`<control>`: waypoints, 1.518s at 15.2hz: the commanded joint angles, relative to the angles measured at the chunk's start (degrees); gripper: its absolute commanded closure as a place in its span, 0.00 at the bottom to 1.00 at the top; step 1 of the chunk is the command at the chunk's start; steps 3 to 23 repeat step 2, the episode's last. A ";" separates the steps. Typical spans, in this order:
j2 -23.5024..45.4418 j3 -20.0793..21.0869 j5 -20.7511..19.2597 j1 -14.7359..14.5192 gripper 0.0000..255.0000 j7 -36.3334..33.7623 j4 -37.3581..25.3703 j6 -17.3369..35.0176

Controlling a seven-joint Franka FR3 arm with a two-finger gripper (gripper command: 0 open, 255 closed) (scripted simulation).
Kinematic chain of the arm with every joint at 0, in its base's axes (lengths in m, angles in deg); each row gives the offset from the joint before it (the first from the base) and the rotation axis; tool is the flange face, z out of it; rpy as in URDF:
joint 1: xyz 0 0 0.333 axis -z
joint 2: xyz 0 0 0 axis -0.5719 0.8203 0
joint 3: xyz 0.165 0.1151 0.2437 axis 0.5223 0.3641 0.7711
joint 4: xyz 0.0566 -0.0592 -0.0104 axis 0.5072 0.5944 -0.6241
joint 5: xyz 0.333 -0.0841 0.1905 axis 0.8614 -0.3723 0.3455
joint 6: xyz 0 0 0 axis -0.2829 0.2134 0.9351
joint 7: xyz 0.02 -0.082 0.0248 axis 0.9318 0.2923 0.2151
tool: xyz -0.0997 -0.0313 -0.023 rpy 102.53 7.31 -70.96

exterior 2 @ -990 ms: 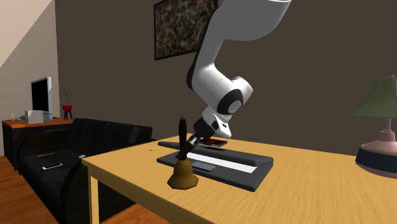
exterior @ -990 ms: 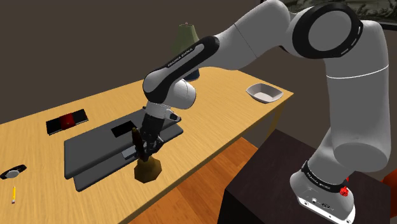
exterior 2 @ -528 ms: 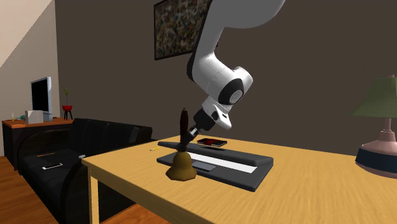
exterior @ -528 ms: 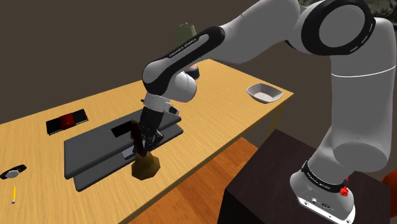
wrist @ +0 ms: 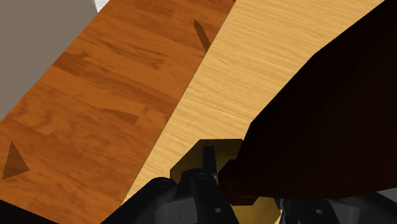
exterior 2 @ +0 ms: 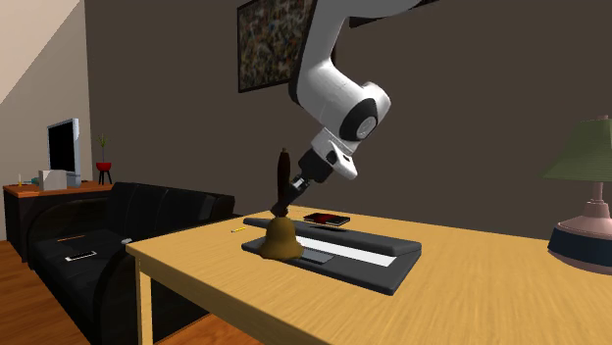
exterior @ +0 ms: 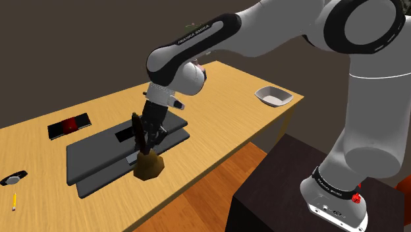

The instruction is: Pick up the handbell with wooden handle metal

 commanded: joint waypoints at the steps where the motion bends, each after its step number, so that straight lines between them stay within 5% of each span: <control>1: -0.48 -0.01 -0.16 0.02 1.00 -0.55 -0.31 -0.62; 23: -0.47 -0.01 -0.16 0.02 1.00 -0.55 -0.32 -0.62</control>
